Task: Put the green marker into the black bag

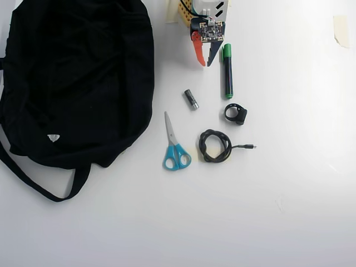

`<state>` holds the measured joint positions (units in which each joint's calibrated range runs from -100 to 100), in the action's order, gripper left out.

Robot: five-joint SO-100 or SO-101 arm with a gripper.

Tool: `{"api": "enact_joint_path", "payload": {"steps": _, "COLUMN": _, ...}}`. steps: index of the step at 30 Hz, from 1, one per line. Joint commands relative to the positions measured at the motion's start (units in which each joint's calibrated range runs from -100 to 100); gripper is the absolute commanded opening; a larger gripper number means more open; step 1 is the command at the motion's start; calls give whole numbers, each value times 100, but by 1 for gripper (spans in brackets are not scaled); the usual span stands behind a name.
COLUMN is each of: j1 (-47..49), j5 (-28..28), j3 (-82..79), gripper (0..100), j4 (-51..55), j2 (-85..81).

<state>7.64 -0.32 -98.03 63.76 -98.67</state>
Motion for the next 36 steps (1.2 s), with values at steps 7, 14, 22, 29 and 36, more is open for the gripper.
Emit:
{"api": "enact_joint_path", "payload": {"steps": 7, "j1": 29, "j5": -10, "j3": 405, "gripper": 2, "j4": -2767, "j2": 241}}
{"api": "enact_joint_path", "payload": {"steps": 14, "j1": 74, "j5": -10, "j3": 1259, "gripper": 2, "j4": -5239, "j2": 2191}}
{"api": "enact_joint_path", "payload": {"steps": 22, "j1": 21, "j5": 6, "j3": 3541, "gripper": 2, "j4": -6523, "j2": 4954}}
{"api": "enact_joint_path", "payload": {"steps": 29, "j1": -69, "j5": 63, "j3": 5868, "gripper": 2, "j4": -6686, "j2": 6954}}
{"api": "enact_joint_path", "payload": {"steps": 36, "j1": -76, "j5": 68, "j3": 7342, "gripper": 2, "j4": -6678, "j2": 8133}}
